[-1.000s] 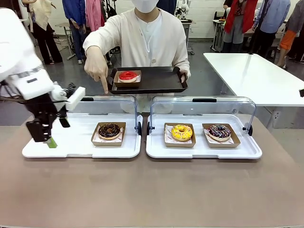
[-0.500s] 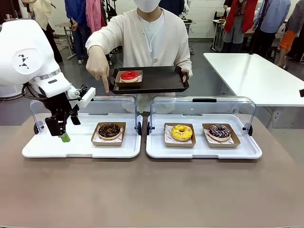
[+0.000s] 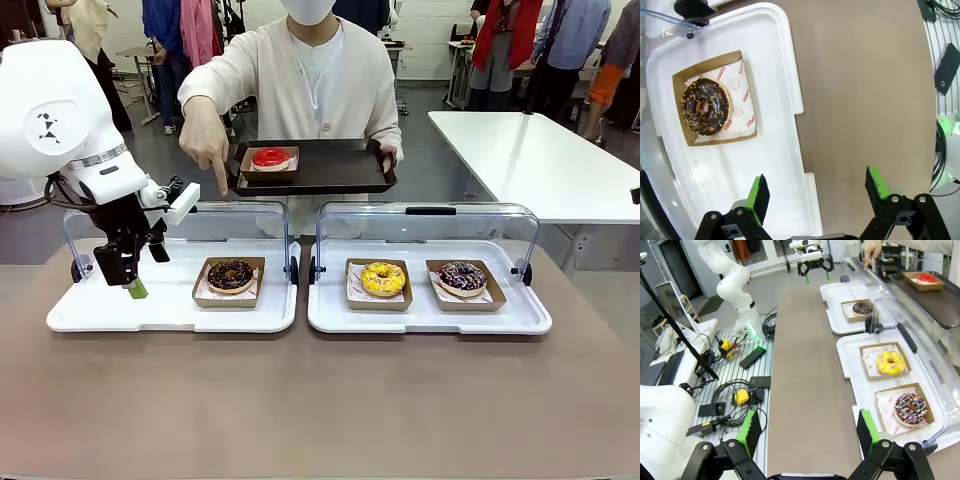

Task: Provide the desired donut to the person.
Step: Pick up and lift the Paper togo box containing the Donut pointed at by the person.

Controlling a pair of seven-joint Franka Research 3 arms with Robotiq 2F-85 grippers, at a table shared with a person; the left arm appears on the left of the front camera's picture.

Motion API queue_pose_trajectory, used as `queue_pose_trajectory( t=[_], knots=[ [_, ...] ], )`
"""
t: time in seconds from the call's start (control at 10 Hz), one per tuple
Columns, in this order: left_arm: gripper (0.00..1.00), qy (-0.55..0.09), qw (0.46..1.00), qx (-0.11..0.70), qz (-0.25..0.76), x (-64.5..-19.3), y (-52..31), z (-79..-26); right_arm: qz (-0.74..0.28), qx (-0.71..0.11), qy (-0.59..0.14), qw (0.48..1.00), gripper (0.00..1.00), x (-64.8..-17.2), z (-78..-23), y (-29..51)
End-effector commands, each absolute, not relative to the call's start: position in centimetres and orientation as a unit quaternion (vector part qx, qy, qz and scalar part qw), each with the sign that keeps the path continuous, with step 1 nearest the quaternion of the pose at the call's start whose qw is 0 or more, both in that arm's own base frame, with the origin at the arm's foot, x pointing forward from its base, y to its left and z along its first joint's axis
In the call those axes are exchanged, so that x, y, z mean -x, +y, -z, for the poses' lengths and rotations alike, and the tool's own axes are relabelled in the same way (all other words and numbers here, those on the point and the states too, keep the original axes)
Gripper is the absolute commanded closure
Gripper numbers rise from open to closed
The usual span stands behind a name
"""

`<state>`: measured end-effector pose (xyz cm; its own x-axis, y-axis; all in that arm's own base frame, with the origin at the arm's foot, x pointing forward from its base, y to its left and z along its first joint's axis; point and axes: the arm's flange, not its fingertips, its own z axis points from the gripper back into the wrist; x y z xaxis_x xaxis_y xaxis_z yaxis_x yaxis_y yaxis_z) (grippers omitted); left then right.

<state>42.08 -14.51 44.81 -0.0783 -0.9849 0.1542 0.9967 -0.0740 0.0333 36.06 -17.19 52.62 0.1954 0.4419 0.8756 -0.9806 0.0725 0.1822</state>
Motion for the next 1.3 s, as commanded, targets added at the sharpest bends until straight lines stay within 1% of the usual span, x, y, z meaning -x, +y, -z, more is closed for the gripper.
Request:
queue_pose_trajectory(
  t=[0.0,0.3,0.4,0.5,0.6,0.8,1.2],
  knots=[
    [0.0,-0.061,0.683,0.043,0.727,-41.7,-14.7,-44.8,-0.544,-0.413,-0.331,0.651,0.0,-36.0,-52.6,-17.1],
    [0.0,-0.065,0.677,0.045,0.731,-42.1,-14.5,-44.8,-0.544,-0.413,-0.331,0.651,0.0,-36.0,-52.6,-17.1],
    [0.0,-0.077,0.671,0.031,0.737,-42.0,-15.4,-44.4,-0.544,-0.413,-0.331,0.651,0.0,-36.0,-52.6,-17.1],
    [0.0,-0.08,0.666,-0.007,0.741,-42.3,-16.1,-43.8,-0.544,-0.413,-0.331,0.651,0.0,-36.0,-52.6,-17.1],
    [0.0,-0.069,0.662,-0.024,0.746,-43.5,-16.7,-43.2,-0.544,-0.413,-0.331,0.651,0.0,-36.0,-52.6,-17.1],
    [0.0,-0.056,0.663,-0.033,0.746,-45.2,-18.0,-41.4,-0.544,-0.413,-0.331,0.651,0.0,-36.0,-52.6,-17.1],
    [0.0,-0.057,0.658,-0.044,0.749,-47.1,-20.5,-38.8,-0.544,-0.413,-0.331,0.651,0.0,-36.0,-52.6,-17.1]
  ],
)
